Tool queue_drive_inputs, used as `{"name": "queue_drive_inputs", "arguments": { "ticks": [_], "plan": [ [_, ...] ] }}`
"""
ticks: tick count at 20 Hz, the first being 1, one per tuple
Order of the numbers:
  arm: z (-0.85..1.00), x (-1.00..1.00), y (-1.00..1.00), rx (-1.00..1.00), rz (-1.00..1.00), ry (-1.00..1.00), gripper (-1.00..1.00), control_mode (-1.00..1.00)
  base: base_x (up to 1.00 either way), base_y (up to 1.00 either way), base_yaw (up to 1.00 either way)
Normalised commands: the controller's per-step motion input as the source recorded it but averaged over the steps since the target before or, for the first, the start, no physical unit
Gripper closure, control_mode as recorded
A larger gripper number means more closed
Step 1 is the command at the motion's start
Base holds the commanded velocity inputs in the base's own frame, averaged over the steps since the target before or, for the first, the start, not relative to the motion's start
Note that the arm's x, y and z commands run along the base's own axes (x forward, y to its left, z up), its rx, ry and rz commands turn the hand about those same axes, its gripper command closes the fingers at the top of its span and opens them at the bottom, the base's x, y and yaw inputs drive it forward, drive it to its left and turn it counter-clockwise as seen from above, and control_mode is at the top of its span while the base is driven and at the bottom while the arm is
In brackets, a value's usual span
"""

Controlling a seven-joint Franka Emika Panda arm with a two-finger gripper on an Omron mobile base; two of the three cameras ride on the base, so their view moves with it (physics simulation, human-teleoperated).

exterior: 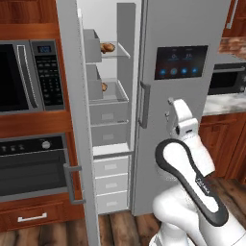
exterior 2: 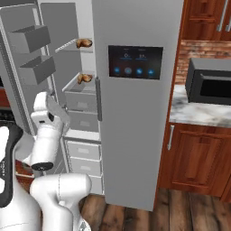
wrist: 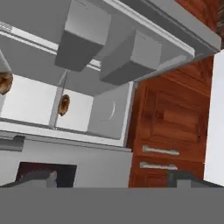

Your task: There's a chicken drumstick in the fridge that needs to be moved to the freezer for freezing. Pick up the chicken drumstick from the fridge, place it on any shelf in the freezer, and close the fridge and freezer doors when done.

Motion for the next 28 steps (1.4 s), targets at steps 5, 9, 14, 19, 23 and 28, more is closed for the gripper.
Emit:
{"name": "queue_drive_inputs", "arguments": {
  "ticks": [5,9,14,19,23,28],
  "plan": [
    [0.45,-1.0,0.45,-0.86,0.0,-0.01,-1.0,-1.0,0.0,0.0,0.0],
    [1.0,-1.0,0.46,-0.58,0.0,-0.02,-1.0,-1.0,0.0,0.0,0.0],
    [0.86,-1.0,0.44,-0.58,0.0,-0.01,-1.0,-1.0,0.0,0.0,0.0],
    [0.31,-1.0,0.85,-0.65,-0.08,0.01,-1.0,-1.0,0.0,0.0,0.0],
    [0.2,-0.93,0.82,-0.55,-0.16,0.1,-1.0,-1.0,0.0,0.0,0.0],
    [0.19,-0.96,0.67,-0.48,-0.2,0.09,-1.0,-1.0,0.0,0.0,0.0]
  ]
}}
